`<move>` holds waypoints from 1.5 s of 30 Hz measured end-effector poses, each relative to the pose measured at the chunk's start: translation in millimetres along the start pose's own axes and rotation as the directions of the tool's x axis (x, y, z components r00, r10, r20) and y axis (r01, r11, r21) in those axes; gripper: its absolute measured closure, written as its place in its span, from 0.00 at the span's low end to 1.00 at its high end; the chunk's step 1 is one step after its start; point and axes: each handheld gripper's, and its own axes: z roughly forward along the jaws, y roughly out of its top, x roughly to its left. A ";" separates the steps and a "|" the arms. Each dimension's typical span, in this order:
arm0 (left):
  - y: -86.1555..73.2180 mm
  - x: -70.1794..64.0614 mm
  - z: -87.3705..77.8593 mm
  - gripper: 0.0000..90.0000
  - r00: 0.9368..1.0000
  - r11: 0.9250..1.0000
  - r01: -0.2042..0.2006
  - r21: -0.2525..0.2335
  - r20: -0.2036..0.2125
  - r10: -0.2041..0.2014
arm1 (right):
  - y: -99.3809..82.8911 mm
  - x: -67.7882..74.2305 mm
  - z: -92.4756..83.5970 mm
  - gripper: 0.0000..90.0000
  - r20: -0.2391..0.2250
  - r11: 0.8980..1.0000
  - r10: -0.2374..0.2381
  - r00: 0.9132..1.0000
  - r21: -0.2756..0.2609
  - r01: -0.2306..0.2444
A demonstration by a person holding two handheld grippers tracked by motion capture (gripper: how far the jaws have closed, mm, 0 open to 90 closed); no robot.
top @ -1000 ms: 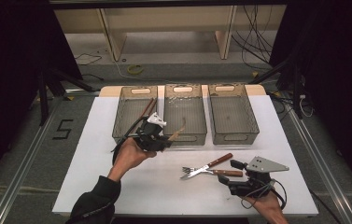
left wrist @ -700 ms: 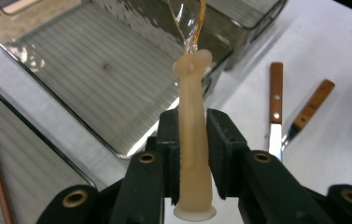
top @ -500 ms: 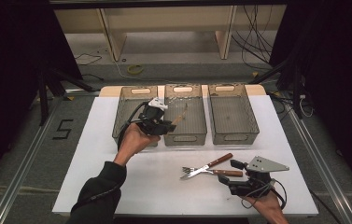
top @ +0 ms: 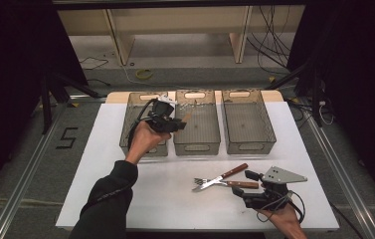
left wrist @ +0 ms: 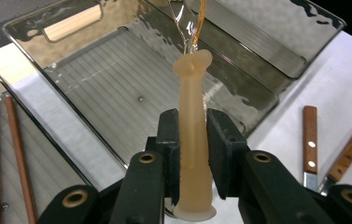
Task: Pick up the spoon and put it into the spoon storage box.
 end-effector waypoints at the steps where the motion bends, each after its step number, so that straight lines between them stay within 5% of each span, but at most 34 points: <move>1: 0.6 1.5 1.3 0.84 1.000 1.000 0.008 -0.003 -0.002 -0.008 | -0.1 -0.2 0.1 0.30 0.001 1.000 0.000 1.000 0.000 0.000; 20: 7.2 14.4 28.1 0.84 0.998 0.998 0.064 -0.011 -0.018 -0.064 | -0.3 -0.6 0.4 0.30 -0.002 1.000 -0.001 1.000 0.001 0.001; 45: 6.4 12.4 52.0 0.83 0.996 0.995 0.094 0.018 -0.012 -0.093 | -0.4 -0.9 0.9 0.30 -0.003 1.000 -0.003 1.000 0.003 0.003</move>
